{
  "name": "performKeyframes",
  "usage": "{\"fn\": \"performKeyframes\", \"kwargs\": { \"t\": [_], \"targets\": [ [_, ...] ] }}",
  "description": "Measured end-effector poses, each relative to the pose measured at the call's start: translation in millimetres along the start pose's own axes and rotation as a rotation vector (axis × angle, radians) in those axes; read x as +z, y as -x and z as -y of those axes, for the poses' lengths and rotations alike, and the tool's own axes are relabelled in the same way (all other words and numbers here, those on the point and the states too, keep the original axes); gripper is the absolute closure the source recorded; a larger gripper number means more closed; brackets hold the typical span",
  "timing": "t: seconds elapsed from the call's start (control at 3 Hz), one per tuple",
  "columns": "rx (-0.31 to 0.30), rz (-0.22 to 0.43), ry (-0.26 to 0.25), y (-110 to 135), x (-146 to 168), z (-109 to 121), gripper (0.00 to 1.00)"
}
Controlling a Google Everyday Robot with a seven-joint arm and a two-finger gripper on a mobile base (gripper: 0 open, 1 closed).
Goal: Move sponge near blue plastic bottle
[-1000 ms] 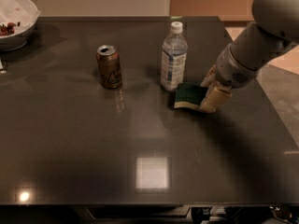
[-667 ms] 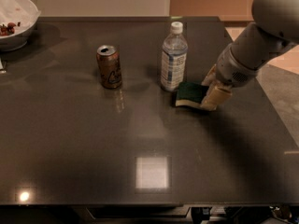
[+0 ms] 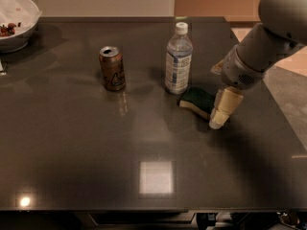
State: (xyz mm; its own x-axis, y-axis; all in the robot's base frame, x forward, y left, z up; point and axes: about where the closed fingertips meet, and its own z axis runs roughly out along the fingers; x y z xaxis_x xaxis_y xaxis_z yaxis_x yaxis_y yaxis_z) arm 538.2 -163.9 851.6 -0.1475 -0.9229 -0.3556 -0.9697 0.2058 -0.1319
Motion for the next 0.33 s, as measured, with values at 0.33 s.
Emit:
{"fn": "performKeyframes", "kwargs": {
  "t": [0.33],
  "targets": [
    [0.0,0.0,0.0,0.0,0.0,0.0,0.0]
  ]
}}
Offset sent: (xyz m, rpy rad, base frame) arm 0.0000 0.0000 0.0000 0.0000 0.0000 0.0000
